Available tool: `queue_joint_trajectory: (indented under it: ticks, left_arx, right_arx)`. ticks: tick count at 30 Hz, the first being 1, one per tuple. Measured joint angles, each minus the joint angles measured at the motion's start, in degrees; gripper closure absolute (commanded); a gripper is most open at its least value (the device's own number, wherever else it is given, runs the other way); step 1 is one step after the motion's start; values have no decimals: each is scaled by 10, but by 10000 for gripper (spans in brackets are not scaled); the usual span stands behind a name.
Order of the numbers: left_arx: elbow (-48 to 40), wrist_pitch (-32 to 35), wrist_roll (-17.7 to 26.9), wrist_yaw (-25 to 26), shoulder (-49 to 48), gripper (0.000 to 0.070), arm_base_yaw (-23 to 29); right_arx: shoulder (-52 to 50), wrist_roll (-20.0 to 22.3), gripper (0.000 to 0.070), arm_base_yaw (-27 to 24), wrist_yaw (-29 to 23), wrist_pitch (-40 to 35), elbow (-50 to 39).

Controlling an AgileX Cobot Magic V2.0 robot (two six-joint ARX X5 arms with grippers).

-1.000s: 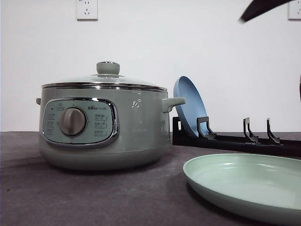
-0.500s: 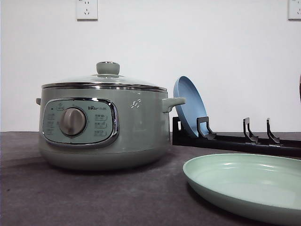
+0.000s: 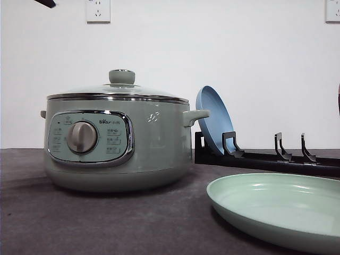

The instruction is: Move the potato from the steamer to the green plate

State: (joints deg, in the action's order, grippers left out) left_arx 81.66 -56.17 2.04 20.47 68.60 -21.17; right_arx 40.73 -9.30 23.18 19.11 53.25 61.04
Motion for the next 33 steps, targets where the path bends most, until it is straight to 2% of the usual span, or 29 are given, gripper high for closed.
queue_joint_trajectory:
  ticks: [7, 11, 19, 28, 33]
  left_arx:
    - [141, -86, -17, -113, 139, 0, -25]
    - [196, -110, -17, -143, 208, 0, -34]
    - [265, -100, -9, -160, 309, 0, -43]
    - [268, -51, 7, -161, 357, 0, -46]
    - [268, -51, 13, -161, 370, 0, -50]
  right_arx:
    - [0, 3, 34, 0, 0, 0, 0]
    - [0, 6, 34, 0, -1, -5, 0]
    - [0, 9, 34, 0, -14, -19, 0]
    - [0, 10, 34, 0, -14, -20, 0]
    - [0, 10, 34, 0, -14, -20, 0]
